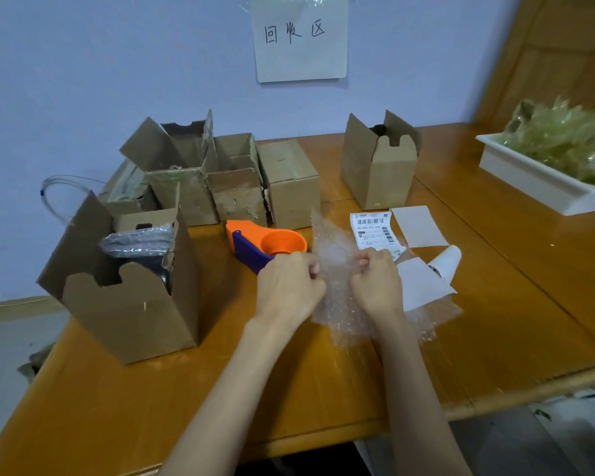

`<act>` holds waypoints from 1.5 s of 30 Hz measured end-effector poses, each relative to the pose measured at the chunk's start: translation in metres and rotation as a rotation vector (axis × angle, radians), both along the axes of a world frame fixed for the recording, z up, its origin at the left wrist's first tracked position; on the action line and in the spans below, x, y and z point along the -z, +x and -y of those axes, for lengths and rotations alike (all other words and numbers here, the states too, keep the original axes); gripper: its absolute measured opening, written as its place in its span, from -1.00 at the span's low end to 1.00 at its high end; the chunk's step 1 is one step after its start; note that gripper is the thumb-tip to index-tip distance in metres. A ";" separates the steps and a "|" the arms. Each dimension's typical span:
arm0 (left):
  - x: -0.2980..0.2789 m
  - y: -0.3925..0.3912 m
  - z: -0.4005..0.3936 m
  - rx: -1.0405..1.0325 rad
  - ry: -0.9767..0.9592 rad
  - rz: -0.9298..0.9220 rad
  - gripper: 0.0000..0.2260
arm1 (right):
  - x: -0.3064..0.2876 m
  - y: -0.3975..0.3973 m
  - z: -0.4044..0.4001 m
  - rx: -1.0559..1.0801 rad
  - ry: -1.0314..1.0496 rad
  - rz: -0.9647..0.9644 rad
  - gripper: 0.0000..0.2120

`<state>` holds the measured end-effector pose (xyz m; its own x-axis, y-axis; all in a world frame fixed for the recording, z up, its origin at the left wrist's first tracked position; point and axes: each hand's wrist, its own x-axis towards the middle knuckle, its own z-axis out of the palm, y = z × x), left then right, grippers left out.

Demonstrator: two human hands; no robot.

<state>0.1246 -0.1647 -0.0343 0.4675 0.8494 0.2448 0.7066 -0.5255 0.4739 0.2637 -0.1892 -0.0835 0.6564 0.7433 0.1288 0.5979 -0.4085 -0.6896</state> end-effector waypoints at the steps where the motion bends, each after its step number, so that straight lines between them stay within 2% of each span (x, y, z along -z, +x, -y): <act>1: -0.001 0.000 -0.001 0.022 -0.012 0.060 -0.73 | 0.001 0.001 0.000 0.003 0.020 -0.001 -0.72; 5: -0.008 -0.004 -0.009 0.085 -0.265 0.457 -0.70 | -0.003 0.005 0.003 0.026 0.079 -0.027 -0.76; 10: -0.023 -0.010 -0.021 0.016 -0.595 0.959 -0.83 | 0.000 0.009 0.002 0.048 0.065 -0.073 -0.78; 12: -0.025 -0.016 -0.029 -0.041 -0.615 1.102 -0.79 | 0.002 0.010 0.001 0.049 0.052 -0.088 -0.81; 14: -0.026 -0.022 -0.034 -0.075 -0.618 1.145 -0.75 | -0.002 0.008 0.001 0.049 0.110 -0.085 -0.83; 16: -0.027 -0.028 -0.036 -0.102 -0.605 1.113 -0.72 | -0.009 0.003 0.001 0.043 0.215 -0.168 -0.80; 18: -0.028 -0.035 -0.036 -0.105 -0.580 1.078 -0.71 | -0.022 -0.004 0.002 0.023 0.272 -0.381 -0.74; 21: -0.032 -0.045 -0.033 -0.077 -0.565 1.035 -0.58 | -0.037 -0.005 0.002 -0.022 0.184 -0.584 -0.58; 22: -0.034 -0.048 -0.034 -0.075 -0.568 1.036 -0.56 | -0.038 -0.004 0.003 -0.051 0.163 -0.621 -0.58; 25: -0.037 -0.056 -0.036 -0.089 -0.552 0.958 -0.63 | -0.039 -0.004 0.005 -0.198 0.272 -0.755 -0.74; 27: -0.039 -0.060 -0.039 -0.119 -0.568 0.849 -0.72 | -0.039 -0.004 0.005 -0.278 0.372 -0.804 -0.64; 31: -0.045 -0.063 -0.045 -0.104 -0.529 0.610 -0.61 | -0.040 -0.002 0.003 -0.272 0.401 -0.700 -0.71; 34: -0.045 -0.062 -0.049 -0.087 -0.345 0.387 -0.46 | -0.044 -0.004 0.005 -0.323 0.358 -0.582 -0.64; 36: -0.042 -0.061 -0.053 -0.114 -0.164 0.274 -0.53 | -0.044 -0.005 0.004 -0.327 0.331 -0.510 -0.62; 38: -0.040 -0.061 -0.055 -0.142 -0.024 0.214 -0.74 | -0.043 -0.007 0.003 -0.311 0.331 -0.440 -0.74; 41: -0.038 -0.064 -0.058 -0.084 0.033 0.274 -0.87 | -0.043 -0.009 0.006 -0.263 0.304 -0.235 -0.87; 43: -0.041 -0.064 -0.055 0.086 -0.044 0.375 -0.93 | -0.045 -0.010 0.008 -0.290 0.245 -0.079 -0.83; 45: -0.045 -0.062 -0.052 0.248 -0.111 0.440 -0.96 | -0.051 -0.014 0.008 -0.380 0.169 -0.043 -0.75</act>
<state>0.0624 -0.1130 0.0108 0.5317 0.7578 0.3781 0.2885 -0.5818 0.7605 0.2497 -0.1973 -0.0323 0.3473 0.9044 0.2479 0.6536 -0.0438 -0.7556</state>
